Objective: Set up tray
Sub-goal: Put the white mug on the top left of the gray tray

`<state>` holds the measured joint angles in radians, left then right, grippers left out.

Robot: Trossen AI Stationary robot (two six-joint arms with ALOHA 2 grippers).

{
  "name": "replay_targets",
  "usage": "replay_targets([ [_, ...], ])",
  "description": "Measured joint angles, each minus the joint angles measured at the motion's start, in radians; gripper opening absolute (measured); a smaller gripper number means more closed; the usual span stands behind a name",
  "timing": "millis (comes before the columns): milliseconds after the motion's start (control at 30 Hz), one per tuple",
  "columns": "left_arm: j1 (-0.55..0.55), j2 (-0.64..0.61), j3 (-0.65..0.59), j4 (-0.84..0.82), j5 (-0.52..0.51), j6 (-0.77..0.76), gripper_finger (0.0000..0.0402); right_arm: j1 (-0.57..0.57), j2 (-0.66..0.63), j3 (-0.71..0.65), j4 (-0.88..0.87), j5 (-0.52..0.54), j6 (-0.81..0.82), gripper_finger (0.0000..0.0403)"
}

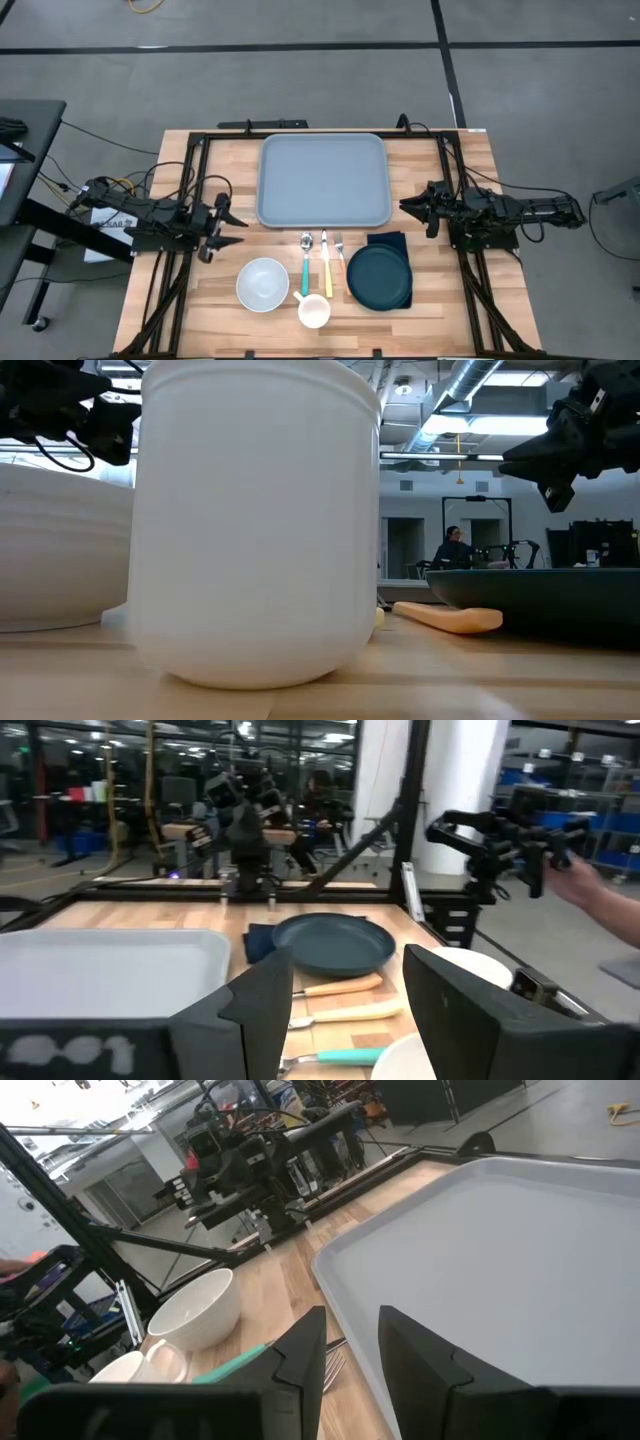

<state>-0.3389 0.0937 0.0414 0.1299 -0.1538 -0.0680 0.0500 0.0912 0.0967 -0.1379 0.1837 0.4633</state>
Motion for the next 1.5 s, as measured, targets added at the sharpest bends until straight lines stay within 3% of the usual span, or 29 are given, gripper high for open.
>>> replay_targets([
  [300,0.0,0.0,0.018,-0.014,-0.037,-0.051,0.018,0.0,0.0,0.0,0.0,0.0,0.0,0.0087],
  [500,0.0,0.026,0.126,-0.073,-0.071,0.042,0.018,0.0,0.0,0.0,0.008,0.012,-0.001,0.0087],
  [633,0.0,0.105,0.221,-0.122,-0.094,0.1,0.018,0.0,0.0,-0.003,0.008,0.083,0.0,0.0087],
  [767,0.0,0.243,0.342,-0.22,-0.094,0.1,0.018,0.0,0.0,-0.009,0.007,0.021,-0.098,0.0087],
  [1000,0.002,0.569,0.572,-0.392,-0.085,-0.016,0.018,0.002,0.0,-0.009,0.112,-0.351,-0.397,0.0087],
  [1500,0.002,1.198,1.082,-0.608,0.02,-0.082,0.018,0.002,0.0,-0.008,0.24,-0.373,-0.392,0.0087],
])
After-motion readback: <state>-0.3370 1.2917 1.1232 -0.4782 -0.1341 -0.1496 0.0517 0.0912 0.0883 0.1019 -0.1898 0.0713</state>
